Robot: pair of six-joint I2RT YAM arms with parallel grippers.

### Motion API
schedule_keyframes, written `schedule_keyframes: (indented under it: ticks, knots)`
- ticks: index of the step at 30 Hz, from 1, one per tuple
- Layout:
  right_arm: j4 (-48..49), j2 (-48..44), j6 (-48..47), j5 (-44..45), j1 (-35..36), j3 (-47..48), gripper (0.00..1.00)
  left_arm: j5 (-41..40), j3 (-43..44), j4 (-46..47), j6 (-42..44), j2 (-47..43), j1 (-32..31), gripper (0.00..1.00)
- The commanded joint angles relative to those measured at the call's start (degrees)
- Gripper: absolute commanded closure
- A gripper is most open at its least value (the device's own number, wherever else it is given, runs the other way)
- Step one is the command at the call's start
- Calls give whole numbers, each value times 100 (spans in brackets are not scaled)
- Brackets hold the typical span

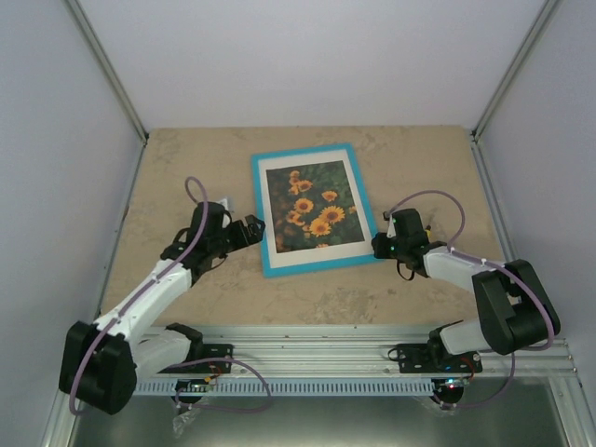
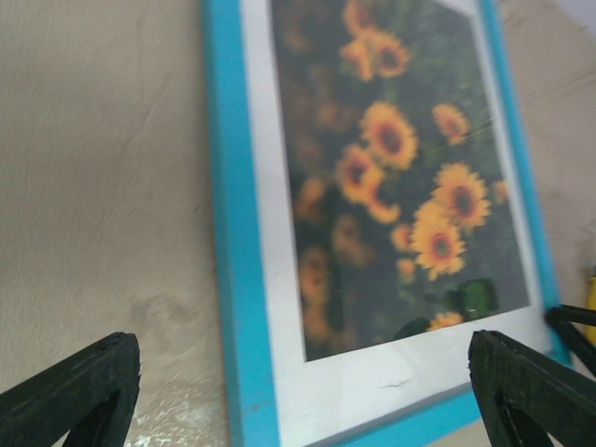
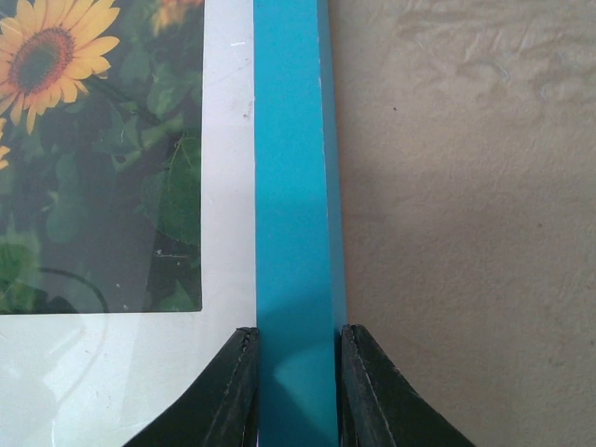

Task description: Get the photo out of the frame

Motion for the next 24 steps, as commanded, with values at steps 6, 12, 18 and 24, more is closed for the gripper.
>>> schedule_keyframes:
  ticks: [6,12,18,24]
  knots:
    - [386,-191,293,333,-61,-175,94,-445,-12,818,-128,1057,-167,8]
    - [550,-427,266,214,-57,-319,82,-515,45,904,-84,1521,-253,11]
    - [498,-752,103,208,32,-332,64,-640,395,737,123,2087,-417,16]
    - [210,-1043,-159,248,133,-253,49,-760,627,644,218,2503,-489,25]
